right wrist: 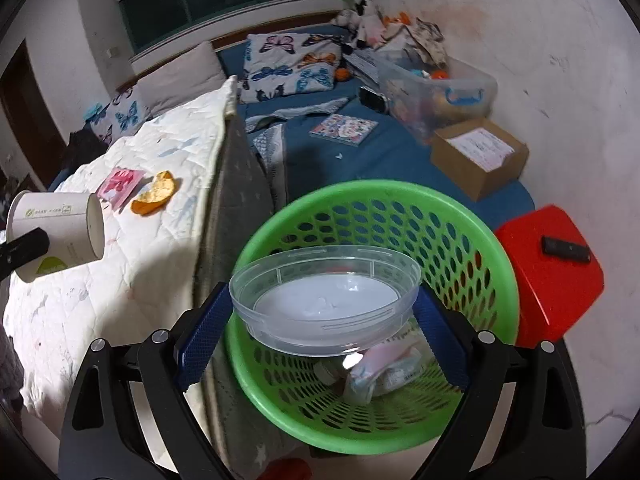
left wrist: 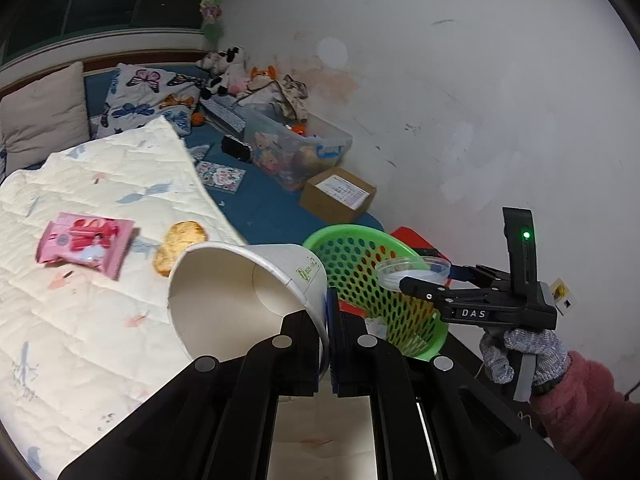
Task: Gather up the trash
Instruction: 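Carry the clear round tub over the green basket and open the right tool, then carry the white paper cup over the green basket and open the left tool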
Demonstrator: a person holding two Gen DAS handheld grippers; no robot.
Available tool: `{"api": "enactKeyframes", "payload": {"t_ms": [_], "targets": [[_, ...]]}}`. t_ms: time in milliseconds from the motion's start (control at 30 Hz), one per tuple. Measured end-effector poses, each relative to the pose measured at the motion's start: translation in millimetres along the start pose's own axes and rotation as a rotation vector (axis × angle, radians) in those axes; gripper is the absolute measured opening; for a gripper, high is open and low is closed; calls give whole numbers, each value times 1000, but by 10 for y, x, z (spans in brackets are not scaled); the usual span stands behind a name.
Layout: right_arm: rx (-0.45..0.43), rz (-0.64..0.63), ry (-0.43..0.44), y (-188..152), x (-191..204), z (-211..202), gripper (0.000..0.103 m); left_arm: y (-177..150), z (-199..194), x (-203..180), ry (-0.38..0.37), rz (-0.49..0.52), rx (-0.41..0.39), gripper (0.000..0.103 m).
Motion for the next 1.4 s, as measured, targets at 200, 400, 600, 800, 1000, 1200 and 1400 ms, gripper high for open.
{"api": "enactKeyframes", "payload": {"t_ms": [200, 400, 600, 800, 1000, 1200, 1400], "targets": [[4, 77, 15, -57, -193, -60, 92, -15, 168, -179, -24, 25, 24, 4], [-12, 95, 14, -59, -259, -171, 93, -53, 337, -330, -47, 38, 53, 4], [-40, 101, 7, -52, -325, -321, 93, -117, 535, -510, -75, 49, 87, 4], [-60, 118, 4, -62, -408, -437, 93, -207, 779, -714, -102, 68, 134, 4], [-67, 148, -3, -116, -511, -502, 93, -353, 991, -818, -111, 69, 192, 4], [-62, 178, -5, -177, -591, -513, 93, -470, 1112, -887, -118, 66, 230, 4], [-70, 184, -1, -165, -617, -537, 93, -501, 1164, -896, -118, 65, 242, 11]]}}
Point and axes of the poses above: each gripper's, at about its wrist camera, not at the fingertips, and z roughly the way its jaws point, x to its left, y to its top, the point moved 6 cm from there along z, roughly the way its jaws point, and after that the axes turned 13 degrees about -x, right-handed, at the moved point
